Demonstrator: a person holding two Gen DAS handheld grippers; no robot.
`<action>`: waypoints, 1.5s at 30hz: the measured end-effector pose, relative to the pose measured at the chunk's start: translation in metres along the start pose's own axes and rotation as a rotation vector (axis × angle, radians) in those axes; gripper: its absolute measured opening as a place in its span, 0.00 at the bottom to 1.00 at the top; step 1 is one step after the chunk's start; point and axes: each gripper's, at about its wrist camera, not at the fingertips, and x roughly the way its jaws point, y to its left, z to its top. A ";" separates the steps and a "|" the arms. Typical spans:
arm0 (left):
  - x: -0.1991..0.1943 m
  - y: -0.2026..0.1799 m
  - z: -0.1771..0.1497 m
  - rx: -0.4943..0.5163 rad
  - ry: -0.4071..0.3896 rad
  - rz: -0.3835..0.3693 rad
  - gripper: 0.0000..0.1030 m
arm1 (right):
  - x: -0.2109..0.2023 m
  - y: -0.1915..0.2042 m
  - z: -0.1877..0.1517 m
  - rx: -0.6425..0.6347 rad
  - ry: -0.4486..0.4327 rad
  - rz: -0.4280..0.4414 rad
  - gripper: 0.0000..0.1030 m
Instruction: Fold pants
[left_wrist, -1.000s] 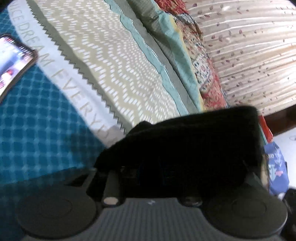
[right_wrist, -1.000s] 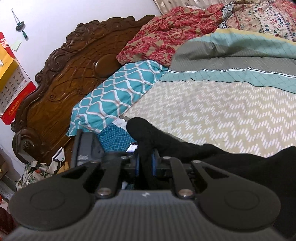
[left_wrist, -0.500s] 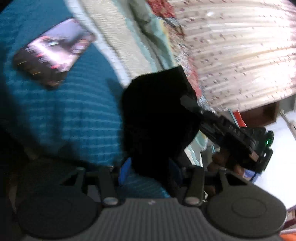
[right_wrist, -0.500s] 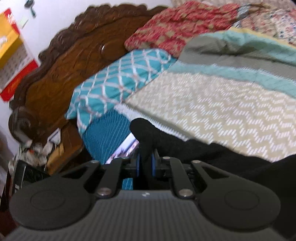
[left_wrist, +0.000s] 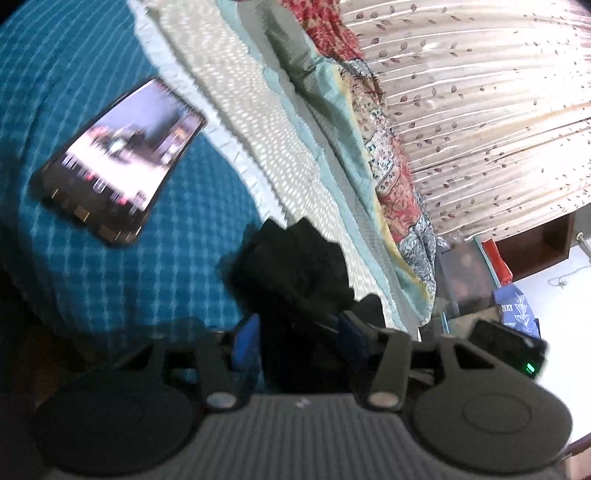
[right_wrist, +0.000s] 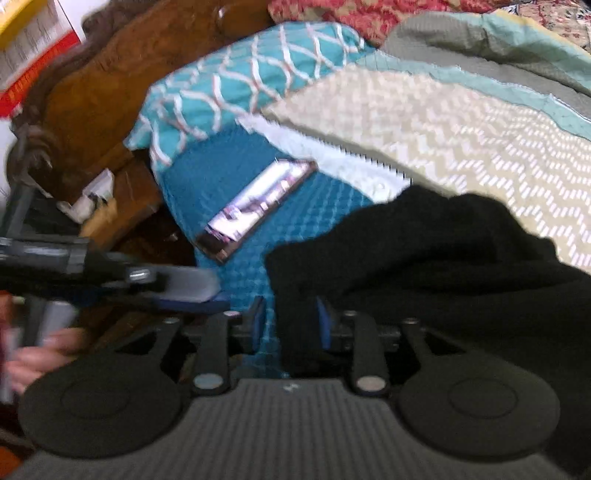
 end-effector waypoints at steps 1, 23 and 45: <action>0.001 -0.002 0.004 0.007 -0.008 0.006 0.57 | -0.009 -0.001 0.000 0.001 -0.021 0.003 0.34; 0.044 -0.029 -0.013 0.157 0.023 0.074 0.12 | -0.011 -0.037 0.086 -0.051 -0.156 -0.101 0.09; 0.050 -0.028 -0.019 0.146 0.024 0.189 0.18 | -0.050 -0.041 -0.019 0.106 -0.138 -0.125 0.10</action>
